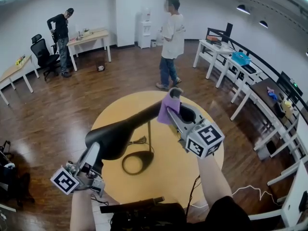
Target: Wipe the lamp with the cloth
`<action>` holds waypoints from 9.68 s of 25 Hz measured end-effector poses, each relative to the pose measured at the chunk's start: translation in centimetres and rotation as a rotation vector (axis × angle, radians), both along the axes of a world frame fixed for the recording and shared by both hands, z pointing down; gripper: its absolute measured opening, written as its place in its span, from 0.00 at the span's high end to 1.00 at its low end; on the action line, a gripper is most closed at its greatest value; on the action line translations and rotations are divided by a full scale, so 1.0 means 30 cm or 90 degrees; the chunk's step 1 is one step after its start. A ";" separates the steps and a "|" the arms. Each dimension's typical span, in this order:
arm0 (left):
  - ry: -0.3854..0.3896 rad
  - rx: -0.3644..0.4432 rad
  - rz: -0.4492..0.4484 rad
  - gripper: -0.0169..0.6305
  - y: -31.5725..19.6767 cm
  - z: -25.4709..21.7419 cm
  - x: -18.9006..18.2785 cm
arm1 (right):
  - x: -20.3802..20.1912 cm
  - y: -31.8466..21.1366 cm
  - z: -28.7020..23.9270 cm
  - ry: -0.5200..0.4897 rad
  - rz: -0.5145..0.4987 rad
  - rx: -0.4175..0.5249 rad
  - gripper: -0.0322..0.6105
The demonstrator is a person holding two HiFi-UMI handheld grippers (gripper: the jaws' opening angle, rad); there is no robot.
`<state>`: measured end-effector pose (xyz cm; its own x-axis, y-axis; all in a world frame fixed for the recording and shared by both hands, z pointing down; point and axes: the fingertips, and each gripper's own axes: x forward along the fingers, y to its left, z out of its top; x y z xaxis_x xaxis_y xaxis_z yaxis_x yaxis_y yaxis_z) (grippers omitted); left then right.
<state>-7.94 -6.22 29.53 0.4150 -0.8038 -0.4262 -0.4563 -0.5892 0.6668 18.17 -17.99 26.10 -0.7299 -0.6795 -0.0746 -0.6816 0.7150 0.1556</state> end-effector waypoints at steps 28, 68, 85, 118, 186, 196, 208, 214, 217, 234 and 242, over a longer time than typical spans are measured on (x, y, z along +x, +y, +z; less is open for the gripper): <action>0.015 0.008 0.064 0.88 -0.023 0.003 0.015 | -0.131 0.050 -0.089 0.181 0.025 0.055 0.81; 0.014 0.011 0.070 0.88 -0.034 0.005 0.027 | -0.290 0.059 -0.081 0.204 0.034 0.064 0.81; 0.020 0.005 0.057 0.88 -0.015 0.017 0.017 | -0.083 -0.073 0.321 -0.050 -0.017 -0.345 0.81; -0.011 -0.001 0.044 0.88 0.012 -0.009 0.078 | -0.051 -0.047 1.217 0.414 0.016 -0.335 0.81; -0.012 -0.008 0.043 0.89 0.012 0.013 0.008 | -0.408 0.450 0.206 0.114 -0.183 0.268 0.81; -0.012 -0.013 0.043 0.89 0.009 0.019 -0.006 | -0.063 0.096 0.192 -0.231 0.127 0.062 0.81; -0.004 -0.012 0.047 0.89 0.017 0.020 -0.005 | -0.314 0.245 0.296 -0.314 -0.128 -0.075 0.81; 0.008 -0.009 0.057 0.90 0.011 0.019 -0.002 | -0.354 0.304 0.356 -0.306 -0.245 -0.143 0.81; 0.009 -0.011 0.060 0.90 0.011 0.020 -0.003 | -0.380 0.346 0.393 -0.333 -0.304 -0.196 0.81; 0.020 -0.012 0.055 0.90 -0.001 0.019 -0.019 | -0.279 0.158 0.437 -0.423 -0.255 -0.557 0.81; 0.010 -0.012 0.054 0.90 -0.003 0.017 0.000 | -0.222 0.123 0.310 -0.649 -0.389 -0.586 0.81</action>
